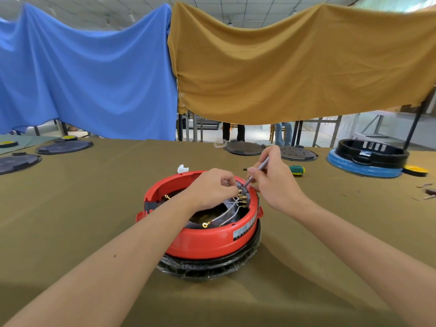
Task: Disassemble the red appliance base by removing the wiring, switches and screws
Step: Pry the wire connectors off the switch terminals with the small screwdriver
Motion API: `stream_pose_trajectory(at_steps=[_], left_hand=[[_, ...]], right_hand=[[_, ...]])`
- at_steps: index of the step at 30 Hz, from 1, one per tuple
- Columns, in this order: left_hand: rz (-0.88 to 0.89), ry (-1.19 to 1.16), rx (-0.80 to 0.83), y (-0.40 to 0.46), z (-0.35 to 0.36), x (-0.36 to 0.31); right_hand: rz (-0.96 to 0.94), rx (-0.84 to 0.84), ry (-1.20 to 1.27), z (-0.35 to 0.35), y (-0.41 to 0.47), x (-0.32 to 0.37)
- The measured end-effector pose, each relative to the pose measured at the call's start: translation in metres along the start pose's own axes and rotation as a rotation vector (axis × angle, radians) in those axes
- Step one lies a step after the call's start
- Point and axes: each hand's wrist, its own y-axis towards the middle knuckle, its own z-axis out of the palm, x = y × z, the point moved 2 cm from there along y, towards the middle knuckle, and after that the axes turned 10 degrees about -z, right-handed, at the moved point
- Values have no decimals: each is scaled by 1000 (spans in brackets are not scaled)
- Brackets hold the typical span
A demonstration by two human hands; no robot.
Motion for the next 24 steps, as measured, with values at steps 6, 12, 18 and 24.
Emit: stream_pose_trajectory(at_steps=[6, 12, 18, 24], left_hand=[[0, 2, 0, 0, 0, 0], [5, 2, 7, -1, 0, 1], [-2, -6, 19, 0, 0, 1], [-5, -3, 3, -1, -1, -1]], right_hand=[[58, 63, -33, 0, 7, -2], [254, -18, 278, -3, 2, -5], [255, -43, 272, -4, 0, -6], [-24, 40, -76, 4, -1, 1]])
